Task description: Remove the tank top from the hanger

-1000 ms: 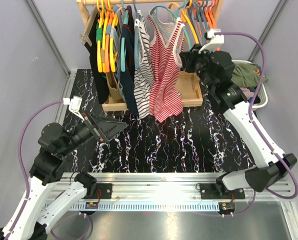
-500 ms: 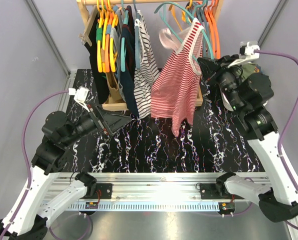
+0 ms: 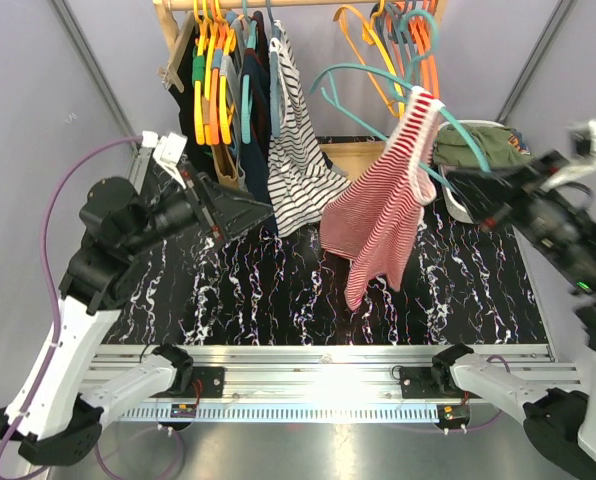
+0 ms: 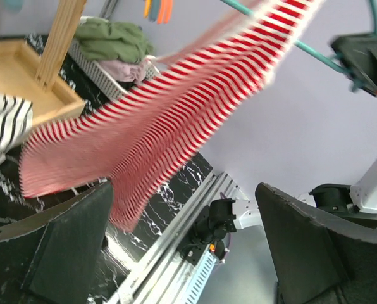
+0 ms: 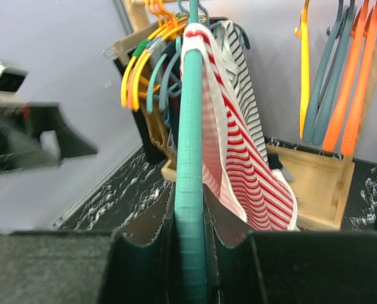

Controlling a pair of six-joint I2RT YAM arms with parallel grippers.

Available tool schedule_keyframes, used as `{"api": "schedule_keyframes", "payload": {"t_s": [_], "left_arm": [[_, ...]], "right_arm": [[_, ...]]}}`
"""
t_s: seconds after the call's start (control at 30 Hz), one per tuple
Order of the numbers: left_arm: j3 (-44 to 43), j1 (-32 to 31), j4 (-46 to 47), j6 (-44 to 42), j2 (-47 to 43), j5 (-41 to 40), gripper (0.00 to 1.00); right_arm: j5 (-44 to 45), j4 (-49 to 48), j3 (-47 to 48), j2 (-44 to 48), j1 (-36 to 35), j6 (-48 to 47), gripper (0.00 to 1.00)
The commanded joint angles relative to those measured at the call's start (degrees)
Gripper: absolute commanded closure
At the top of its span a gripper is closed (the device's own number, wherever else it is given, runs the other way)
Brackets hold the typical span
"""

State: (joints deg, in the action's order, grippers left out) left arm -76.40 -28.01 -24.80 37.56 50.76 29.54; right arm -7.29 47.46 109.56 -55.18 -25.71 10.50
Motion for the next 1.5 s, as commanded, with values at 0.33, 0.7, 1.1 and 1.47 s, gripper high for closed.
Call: {"api": "schedule_keyframes", "payload": {"t_s": [0.33, 0.7, 1.1, 1.47], "left_arm": [[-30.64, 0.24, -18.79, -19.8, 13.57, 4.48, 0.01], [-8.46, 0.06, -1.46, -9.29, 5.76, 34.33, 0.01], [1.69, -4.95, -11.07, -11.73, 2.06, 39.63, 0.01], [3.9, -11.45, -10.35, -11.45, 3.37, 42.35, 0.45]], "right_arm": [[-10.93, 42.27, 19.74, -2.57, -7.85, 9.7, 1.0], [-41.83, 29.29, -3.36, 1.57, -8.3, 16.39, 1.0], [-50.81, 19.51, -6.99, -5.37, -8.3, 13.15, 1.0], [-48.35, 11.87, -5.23, -11.09, -8.12, 12.7, 1.0]]}}
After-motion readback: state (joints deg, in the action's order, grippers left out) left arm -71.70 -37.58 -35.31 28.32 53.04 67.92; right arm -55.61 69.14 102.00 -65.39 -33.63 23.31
